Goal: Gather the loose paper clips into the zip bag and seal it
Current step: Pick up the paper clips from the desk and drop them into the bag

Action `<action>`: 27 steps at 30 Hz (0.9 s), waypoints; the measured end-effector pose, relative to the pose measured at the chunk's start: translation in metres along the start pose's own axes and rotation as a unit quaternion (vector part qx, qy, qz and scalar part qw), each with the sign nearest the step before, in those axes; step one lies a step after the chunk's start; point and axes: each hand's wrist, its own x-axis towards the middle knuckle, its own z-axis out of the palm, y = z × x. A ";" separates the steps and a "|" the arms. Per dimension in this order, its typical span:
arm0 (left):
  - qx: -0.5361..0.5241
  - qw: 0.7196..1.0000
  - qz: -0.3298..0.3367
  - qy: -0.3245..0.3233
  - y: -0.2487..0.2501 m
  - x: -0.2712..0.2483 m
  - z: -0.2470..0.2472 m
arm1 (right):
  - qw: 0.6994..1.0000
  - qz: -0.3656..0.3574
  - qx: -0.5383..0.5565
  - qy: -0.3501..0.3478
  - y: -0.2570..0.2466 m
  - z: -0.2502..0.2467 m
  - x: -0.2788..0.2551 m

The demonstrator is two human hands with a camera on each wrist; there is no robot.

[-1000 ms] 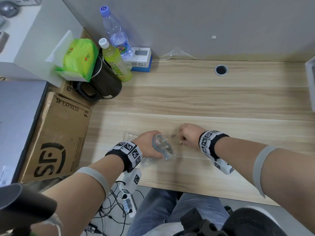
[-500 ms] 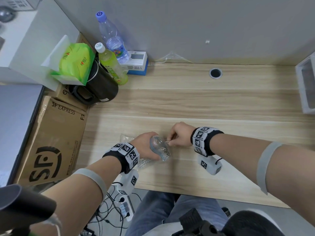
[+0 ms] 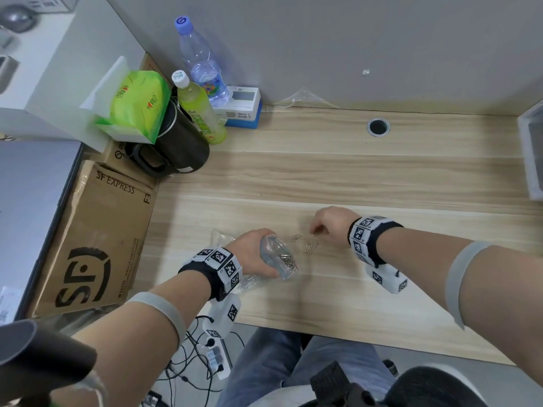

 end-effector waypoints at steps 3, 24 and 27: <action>0.006 1.000 0.001 0.002 0.000 0.000 0.000 | 0.997 -0.050 -0.050 -0.004 -0.004 0.013 0.001; -0.023 1.000 -0.011 0.008 -0.008 0.001 -0.005 | 0.994 -0.062 -0.015 0.090 -0.022 0.027 0.027; -0.029 0.999 -0.015 0.008 -0.007 0.002 -0.007 | 0.991 -0.111 -0.052 0.053 -0.021 0.024 0.031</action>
